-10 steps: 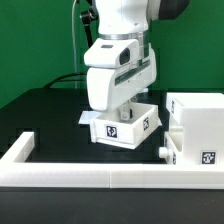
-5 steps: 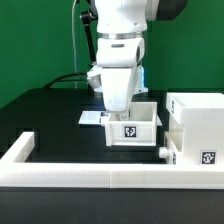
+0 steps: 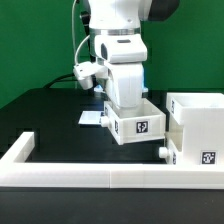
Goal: Assemble drawer
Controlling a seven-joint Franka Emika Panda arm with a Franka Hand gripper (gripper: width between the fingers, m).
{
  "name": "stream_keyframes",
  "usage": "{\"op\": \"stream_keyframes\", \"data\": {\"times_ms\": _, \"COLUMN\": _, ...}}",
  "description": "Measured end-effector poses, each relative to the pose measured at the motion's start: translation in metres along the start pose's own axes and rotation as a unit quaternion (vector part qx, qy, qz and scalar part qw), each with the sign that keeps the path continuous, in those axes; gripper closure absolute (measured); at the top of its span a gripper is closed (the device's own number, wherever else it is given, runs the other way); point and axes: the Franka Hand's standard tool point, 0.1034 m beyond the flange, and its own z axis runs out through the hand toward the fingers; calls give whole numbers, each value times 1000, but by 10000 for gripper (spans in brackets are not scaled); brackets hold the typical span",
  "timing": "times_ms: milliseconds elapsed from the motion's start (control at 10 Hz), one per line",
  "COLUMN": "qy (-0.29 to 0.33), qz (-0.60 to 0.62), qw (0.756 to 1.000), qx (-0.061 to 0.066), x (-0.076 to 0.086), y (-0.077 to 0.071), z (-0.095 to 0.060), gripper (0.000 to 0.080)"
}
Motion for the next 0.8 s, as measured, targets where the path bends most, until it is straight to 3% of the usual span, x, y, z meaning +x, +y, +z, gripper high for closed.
{"op": "stream_keyframes", "data": {"times_ms": 300, "qy": 2, "qz": 52, "qw": 999, "qx": 4, "x": 4, "y": 5, "z": -1, "gripper": 754}}
{"op": "stream_keyframes", "data": {"times_ms": 600, "qy": 6, "qz": 106, "qw": 994, "qx": -3, "x": 16, "y": 25, "z": 1, "gripper": 754}}
{"op": "stream_keyframes", "data": {"times_ms": 800, "qy": 6, "qz": 105, "qw": 994, "qx": -1, "x": 14, "y": 23, "z": 3, "gripper": 754}}
